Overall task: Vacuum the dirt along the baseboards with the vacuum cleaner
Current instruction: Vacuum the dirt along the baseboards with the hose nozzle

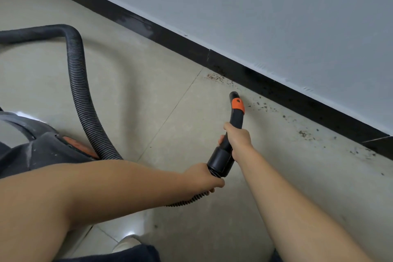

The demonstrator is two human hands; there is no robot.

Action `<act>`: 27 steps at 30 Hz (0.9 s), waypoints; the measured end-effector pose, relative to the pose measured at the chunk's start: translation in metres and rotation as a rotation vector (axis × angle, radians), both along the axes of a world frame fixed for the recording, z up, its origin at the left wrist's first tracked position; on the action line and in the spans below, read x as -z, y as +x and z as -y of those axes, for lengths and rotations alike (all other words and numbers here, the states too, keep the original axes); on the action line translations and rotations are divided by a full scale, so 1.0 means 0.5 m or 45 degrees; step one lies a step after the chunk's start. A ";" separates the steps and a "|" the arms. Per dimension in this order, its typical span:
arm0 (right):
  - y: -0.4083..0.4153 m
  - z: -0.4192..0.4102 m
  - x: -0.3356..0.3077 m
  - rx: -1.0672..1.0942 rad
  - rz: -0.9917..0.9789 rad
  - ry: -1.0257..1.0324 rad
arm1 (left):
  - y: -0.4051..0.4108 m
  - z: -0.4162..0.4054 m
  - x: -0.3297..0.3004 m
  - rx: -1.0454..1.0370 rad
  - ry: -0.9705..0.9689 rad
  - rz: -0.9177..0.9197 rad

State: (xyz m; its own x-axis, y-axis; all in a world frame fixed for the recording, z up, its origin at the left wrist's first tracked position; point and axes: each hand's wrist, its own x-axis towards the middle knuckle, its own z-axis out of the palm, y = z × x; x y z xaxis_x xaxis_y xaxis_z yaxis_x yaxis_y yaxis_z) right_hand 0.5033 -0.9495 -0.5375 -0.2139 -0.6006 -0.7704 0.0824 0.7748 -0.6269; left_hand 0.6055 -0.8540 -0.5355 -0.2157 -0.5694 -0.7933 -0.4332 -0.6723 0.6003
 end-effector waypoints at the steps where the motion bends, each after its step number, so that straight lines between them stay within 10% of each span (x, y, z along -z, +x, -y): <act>1: -0.007 -0.003 -0.001 0.026 0.000 0.005 | -0.002 0.000 0.000 0.016 0.002 0.002; 27: -0.048 0.128 -0.030 -0.140 0.019 0.078 | -0.063 0.093 -0.031 -0.188 -0.014 -0.083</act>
State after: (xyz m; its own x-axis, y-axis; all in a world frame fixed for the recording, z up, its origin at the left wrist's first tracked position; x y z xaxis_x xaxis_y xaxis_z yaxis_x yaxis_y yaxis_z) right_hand 0.4791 -1.0132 -0.5226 -0.1376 -0.5718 -0.8088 0.0038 0.8163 -0.5777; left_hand 0.5738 -0.9003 -0.5202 -0.1801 -0.6074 -0.7737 -0.2900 -0.7188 0.6318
